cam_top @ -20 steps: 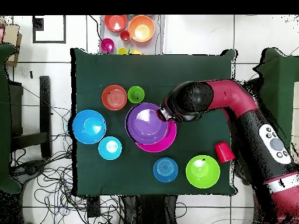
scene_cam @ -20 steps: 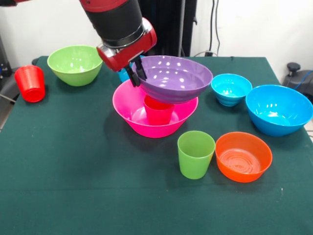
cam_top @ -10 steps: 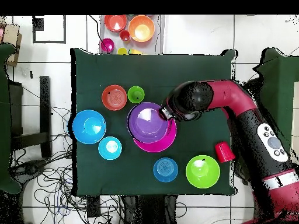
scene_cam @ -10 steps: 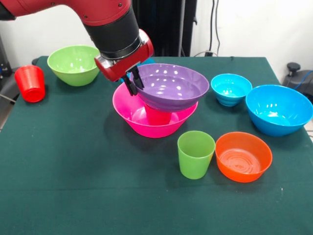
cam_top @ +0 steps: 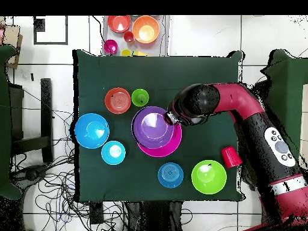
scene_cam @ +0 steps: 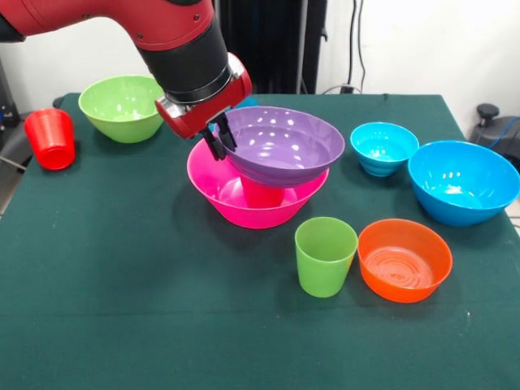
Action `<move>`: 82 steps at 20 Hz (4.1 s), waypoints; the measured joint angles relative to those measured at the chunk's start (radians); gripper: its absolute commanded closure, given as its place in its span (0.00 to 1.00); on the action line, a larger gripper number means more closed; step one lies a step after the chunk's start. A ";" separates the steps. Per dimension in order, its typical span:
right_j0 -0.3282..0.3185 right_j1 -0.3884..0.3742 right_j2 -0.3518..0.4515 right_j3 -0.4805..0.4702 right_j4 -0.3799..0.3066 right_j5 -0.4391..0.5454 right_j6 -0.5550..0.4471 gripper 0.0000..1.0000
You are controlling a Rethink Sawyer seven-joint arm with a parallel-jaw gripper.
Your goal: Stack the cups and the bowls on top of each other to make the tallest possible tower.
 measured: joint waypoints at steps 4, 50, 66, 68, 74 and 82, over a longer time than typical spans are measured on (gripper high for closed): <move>0.000 0.000 -0.002 0.000 -0.004 0.033 -0.012 1.00; -0.049 -0.213 -0.002 0.069 -0.040 -0.014 -0.016 0.00; -0.066 -0.250 0.002 0.227 -0.038 -0.132 -0.016 0.00; -0.063 -0.260 0.003 0.227 -0.032 -0.132 -0.016 0.00; -0.007 -0.284 0.004 0.185 -0.027 -0.129 -0.016 0.00; 0.171 -0.211 0.001 0.022 -0.028 -0.125 -0.016 0.00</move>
